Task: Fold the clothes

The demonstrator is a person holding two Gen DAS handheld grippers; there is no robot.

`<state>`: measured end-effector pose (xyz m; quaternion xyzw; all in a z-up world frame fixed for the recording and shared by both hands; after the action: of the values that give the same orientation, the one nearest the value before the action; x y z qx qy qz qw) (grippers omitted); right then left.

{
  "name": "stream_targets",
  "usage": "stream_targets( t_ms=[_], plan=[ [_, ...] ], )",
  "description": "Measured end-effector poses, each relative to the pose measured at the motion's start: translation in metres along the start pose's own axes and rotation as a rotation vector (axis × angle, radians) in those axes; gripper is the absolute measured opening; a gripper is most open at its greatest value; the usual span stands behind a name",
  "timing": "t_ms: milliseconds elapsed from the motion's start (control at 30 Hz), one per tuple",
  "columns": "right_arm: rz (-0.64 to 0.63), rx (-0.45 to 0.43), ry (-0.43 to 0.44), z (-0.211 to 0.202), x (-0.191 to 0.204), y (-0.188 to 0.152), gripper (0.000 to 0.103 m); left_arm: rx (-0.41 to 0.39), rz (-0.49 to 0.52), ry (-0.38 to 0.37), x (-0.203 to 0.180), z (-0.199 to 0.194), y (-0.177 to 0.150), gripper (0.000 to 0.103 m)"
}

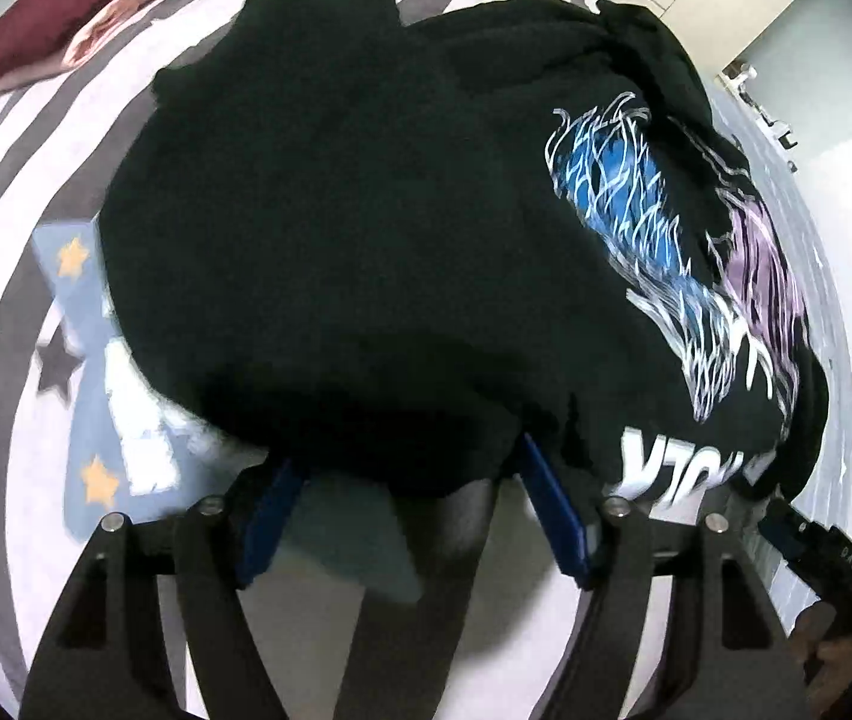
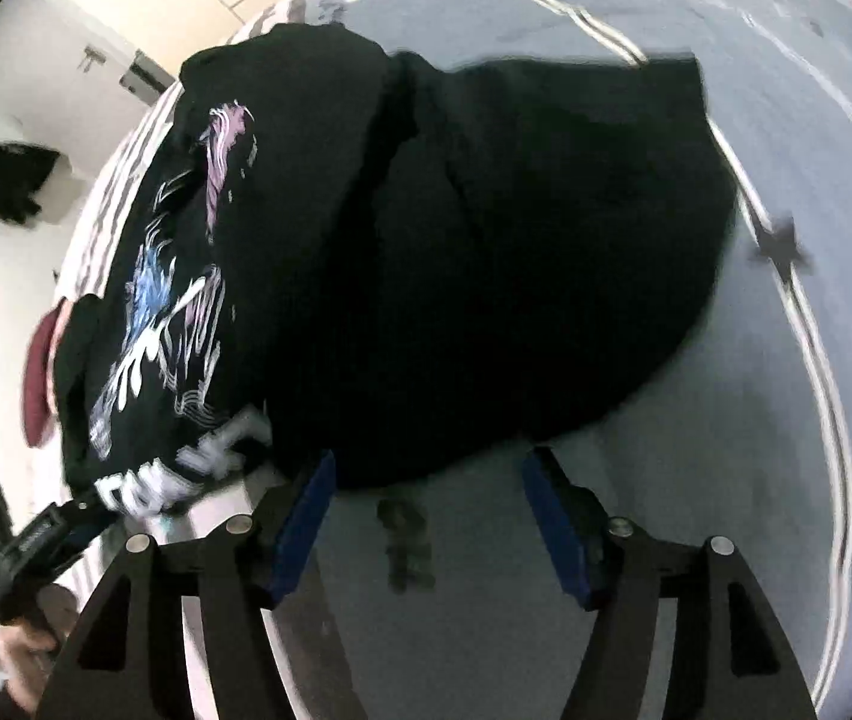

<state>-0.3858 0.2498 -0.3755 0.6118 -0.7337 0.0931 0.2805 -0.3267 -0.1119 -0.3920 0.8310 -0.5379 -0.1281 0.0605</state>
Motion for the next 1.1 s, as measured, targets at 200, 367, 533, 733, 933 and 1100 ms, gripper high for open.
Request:
stream_targets(
  t_ms=[200, 367, 533, 733, 933, 1100],
  plan=[
    [-0.021, 0.024, 0.073, 0.016, 0.012, -0.01, 0.063, -0.004, 0.015, -0.035, -0.01, -0.009, -0.02, 0.069],
    [-0.026, -0.037, 0.106, 0.032, 0.024, 0.027, 0.063, -0.097, -0.009, -0.063, -0.022, -0.003, 0.024, 0.069],
    [-0.036, -0.08, 0.133, 0.046, 0.034, 0.063, 0.062, -0.208, 0.023, -0.085, -0.035, -0.004, 0.077, 0.029],
    [-0.12, -0.195, 0.22, 0.015, 0.061, 0.098, 0.018, -0.344, 0.085, -0.172, -0.046, -0.063, 0.109, 0.007],
    [-0.244, -0.323, 0.295, -0.095, 0.092, 0.098, 0.008, -0.506, 0.181, -0.245, -0.063, -0.182, 0.114, 0.005],
    [-0.336, -0.43, 0.348, -0.204, 0.146, 0.09, 0.008, -0.616, 0.243, -0.307, -0.071, -0.314, 0.099, 0.005]
  ],
)
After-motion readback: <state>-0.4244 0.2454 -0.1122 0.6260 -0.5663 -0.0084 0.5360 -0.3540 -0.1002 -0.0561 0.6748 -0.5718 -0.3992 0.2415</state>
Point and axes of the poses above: each gripper's, at about its wrist camera, not at the fingertips, and z roughly the way its jaws point, x to its left, y to its top, the point moved 6 cm from there along z, roughly the way its jaws point, and after that the axes turned 9 degrees about y, right-handed, at the moved point
